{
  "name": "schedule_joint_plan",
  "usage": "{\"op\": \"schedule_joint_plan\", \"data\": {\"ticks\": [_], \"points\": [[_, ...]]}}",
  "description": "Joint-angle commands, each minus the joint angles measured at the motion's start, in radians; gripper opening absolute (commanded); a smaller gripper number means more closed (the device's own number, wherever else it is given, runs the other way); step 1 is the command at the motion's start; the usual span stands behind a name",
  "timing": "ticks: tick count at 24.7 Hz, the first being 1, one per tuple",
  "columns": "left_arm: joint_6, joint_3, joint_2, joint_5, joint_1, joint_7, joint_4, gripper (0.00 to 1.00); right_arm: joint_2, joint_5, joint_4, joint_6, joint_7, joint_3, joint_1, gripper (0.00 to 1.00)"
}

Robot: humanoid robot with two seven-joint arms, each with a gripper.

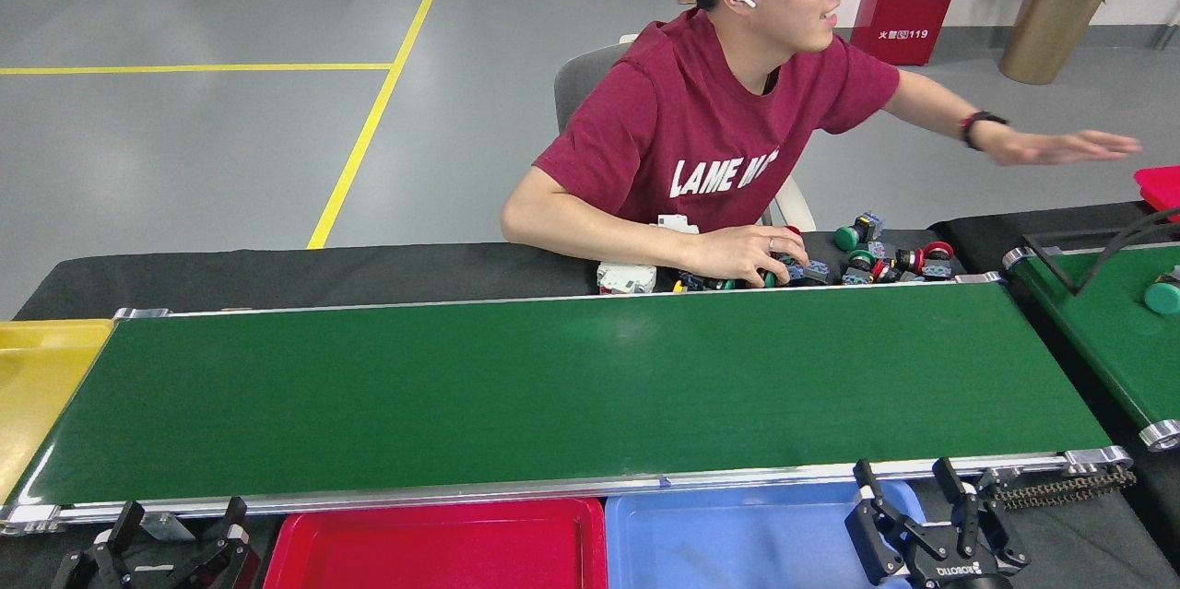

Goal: Pick switch part from conveyor to tray

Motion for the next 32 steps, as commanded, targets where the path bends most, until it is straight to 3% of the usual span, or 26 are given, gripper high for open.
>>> {"op": "schedule_joint_plan", "data": {"ticks": [1, 15, 22, 24, 28, 32], "points": [[0.001, 0.005, 0.002, 0.001, 0.0, 0.007, -0.011, 1.0, 0.017, 0.008, -0.014, -0.018, -0.005, -0.001, -0.006, 0.88], [0.001, 0.01, 0.0, 0.009, 0.012, 0.01, -0.012, 1.0, 0.032, 0.033, -0.014, -0.015, -0.005, -0.001, 0.0, 0.88], [0.001, 0.01, 0.005, 0.07, 0.01, 0.012, -0.012, 1.0, 0.032, 0.034, -0.014, -0.011, -0.005, -0.001, 0.002, 0.88], [0.003, 0.008, 0.009, 0.068, 0.012, 0.01, -0.011, 1.0, 0.038, 0.059, -0.014, -0.006, -0.005, -0.001, 0.003, 0.86], [0.001, 0.005, 0.009, 0.068, 0.014, 0.012, -0.011, 1.0, 0.087, 0.12, -0.014, 0.077, -0.007, -0.001, 0.0, 0.86], [0.003, 0.007, 0.008, 0.068, 0.014, 0.012, -0.012, 1.0, 0.089, 0.129, -0.014, 0.16, -0.007, -0.001, -0.004, 0.86]]}}
